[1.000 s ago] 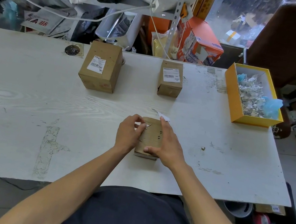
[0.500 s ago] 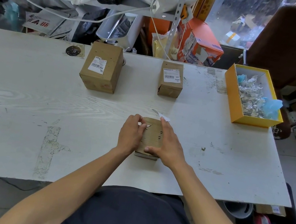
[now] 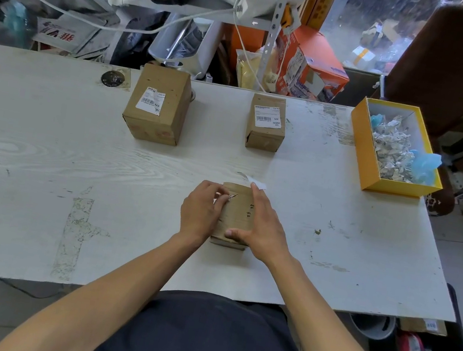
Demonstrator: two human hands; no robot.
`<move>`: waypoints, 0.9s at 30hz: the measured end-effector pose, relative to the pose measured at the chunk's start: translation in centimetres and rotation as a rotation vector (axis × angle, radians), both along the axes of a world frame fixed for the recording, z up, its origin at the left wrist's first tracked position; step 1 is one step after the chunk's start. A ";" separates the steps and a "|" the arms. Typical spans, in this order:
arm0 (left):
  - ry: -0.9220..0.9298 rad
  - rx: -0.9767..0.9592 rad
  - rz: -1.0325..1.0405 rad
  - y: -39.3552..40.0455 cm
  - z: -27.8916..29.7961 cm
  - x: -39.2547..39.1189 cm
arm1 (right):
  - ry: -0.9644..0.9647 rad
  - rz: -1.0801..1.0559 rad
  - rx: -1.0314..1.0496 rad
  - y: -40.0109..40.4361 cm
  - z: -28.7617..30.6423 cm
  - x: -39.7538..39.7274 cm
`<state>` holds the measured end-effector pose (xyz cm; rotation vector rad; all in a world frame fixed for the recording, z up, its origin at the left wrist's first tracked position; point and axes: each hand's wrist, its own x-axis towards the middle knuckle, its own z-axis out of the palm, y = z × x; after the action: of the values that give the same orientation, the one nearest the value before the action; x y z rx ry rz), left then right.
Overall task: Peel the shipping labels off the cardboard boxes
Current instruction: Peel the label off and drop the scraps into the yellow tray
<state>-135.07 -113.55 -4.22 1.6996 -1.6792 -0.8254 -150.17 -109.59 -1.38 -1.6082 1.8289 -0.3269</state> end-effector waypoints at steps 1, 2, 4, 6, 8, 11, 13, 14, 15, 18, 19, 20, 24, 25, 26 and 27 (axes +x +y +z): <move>-0.023 0.020 0.000 -0.1 0.0 -0.1 | -0.001 -0.001 -0.002 0.0 0.0 0.0; -0.046 0.041 -0.003 -0.3 -0.1 -0.2 | -0.001 -0.002 -0.004 0.0 0.0 0.0; -0.065 0.075 -0.007 -0.7 -0.2 -0.2 | -0.001 -0.003 -0.005 0.0 0.0 0.0; -0.052 0.089 -0.019 -0.9 -0.2 -0.2 | -0.005 -0.002 -0.002 0.0 0.1 0.0; -0.036 0.084 -0.046 -0.9 -0.2 -0.1 | -0.005 -0.003 -0.003 0.0 0.1 0.0; 0.018 0.070 -0.103 -1.2 -0.5 0.3 | -0.005 -0.004 0.001 0.0 0.1 0.0; 0.108 0.060 -0.145 -1.5 -0.9 0.6 | -0.006 -0.006 0.004 0.1 0.2 0.0; 0.171 0.070 -0.152 -1.6 -1.0 0.8 | -0.005 -0.006 0.005 0.1 0.2 0.0; 0.243 0.099 -0.147 -1.6 -0.9 0.9 | -0.003 -0.005 0.006 0.1 0.3 0.0; 0.306 0.141 -0.138 -1.5 -0.5 1.1 | -0.003 0.000 0.006 0.0 0.5 0.0; 0.304 0.140 -0.139 -1.5 -0.4 1.1 | -0.004 0.001 0.007 0.0 0.5 0.0; 0.303 0.143 -0.143 -1.6 -0.4 1.1 | -0.004 0.000 0.009 0.0 0.5 0.0; 0.296 0.177 -0.149 -1.9 -0.2 1.2 | -0.003 -0.003 0.012 0.0 0.6 0.0; 0.294 0.179 -0.149 -1.9 -0.2 1.2 | -0.001 -0.003 0.012 0.0 0.7 0.0; 0.294 0.180 -0.149 -1.9 -0.2 1.2 | 0.000 -0.004 0.012 0.0 0.7 0.0; 0.298 0.182 -0.149 -1.9 -0.3 1.1 | 0.001 -0.004 0.012 0.0 0.7 0.0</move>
<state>-133.94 -115.46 -4.52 1.4892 -1.5764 -1.2688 -150.14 -109.57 -0.68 -1.5965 1.8315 -0.3165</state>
